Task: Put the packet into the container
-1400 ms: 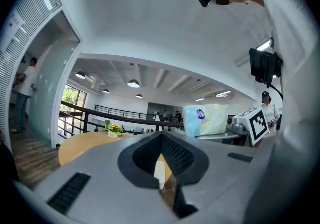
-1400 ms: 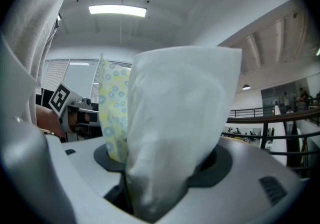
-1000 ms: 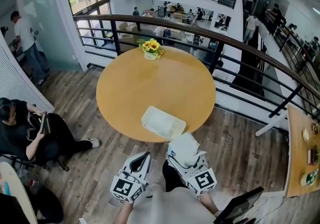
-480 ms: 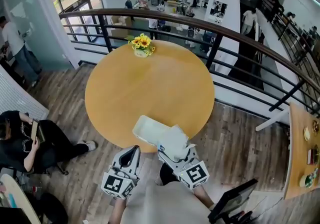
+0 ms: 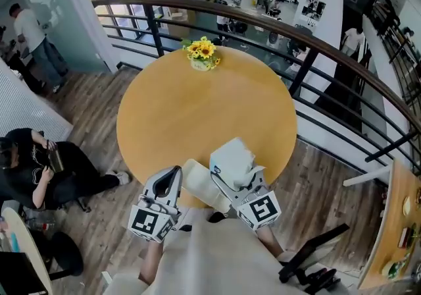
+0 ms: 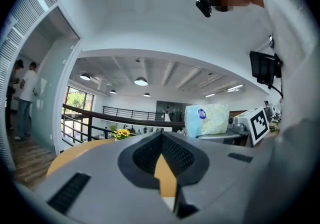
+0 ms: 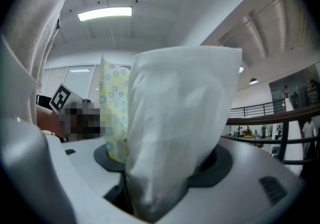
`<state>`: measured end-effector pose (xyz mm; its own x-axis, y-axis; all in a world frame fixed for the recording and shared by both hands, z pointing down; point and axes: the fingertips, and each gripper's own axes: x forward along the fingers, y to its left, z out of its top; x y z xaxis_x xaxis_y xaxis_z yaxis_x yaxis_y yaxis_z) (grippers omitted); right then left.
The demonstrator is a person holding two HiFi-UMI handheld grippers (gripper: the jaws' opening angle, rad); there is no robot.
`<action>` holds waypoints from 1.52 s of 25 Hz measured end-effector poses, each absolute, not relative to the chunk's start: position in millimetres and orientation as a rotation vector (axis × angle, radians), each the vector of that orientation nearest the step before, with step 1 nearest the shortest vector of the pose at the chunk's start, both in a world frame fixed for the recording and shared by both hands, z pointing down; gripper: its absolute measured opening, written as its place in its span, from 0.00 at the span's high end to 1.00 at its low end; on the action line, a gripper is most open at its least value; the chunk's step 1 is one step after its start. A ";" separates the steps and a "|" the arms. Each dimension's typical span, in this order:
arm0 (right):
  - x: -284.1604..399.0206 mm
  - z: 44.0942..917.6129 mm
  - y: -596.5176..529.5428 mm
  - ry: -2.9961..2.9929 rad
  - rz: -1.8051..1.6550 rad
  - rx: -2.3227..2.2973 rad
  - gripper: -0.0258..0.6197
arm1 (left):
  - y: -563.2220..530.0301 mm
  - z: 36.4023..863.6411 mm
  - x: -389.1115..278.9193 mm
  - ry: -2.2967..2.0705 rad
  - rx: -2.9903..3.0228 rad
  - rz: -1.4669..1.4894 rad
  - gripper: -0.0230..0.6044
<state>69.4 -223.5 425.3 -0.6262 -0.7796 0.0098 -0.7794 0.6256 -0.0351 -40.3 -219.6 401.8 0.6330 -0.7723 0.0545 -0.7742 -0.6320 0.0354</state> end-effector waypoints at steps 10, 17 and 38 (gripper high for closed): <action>53.0 433.3 -251.1 2.871 -0.119 -1.332 0.46 | -245.8 409.0 -68.8 -1.386 2.704 0.060 0.96; 44.1 429.6 -265.1 2.831 -0.100 -1.453 0.46 | -263.2 407.4 -78.6 -1.294 2.746 0.046 0.96; 42.9 462.2 -248.0 2.900 -0.309 -1.497 0.46 | -255.4 446.1 -84.8 -1.239 2.627 0.155 0.96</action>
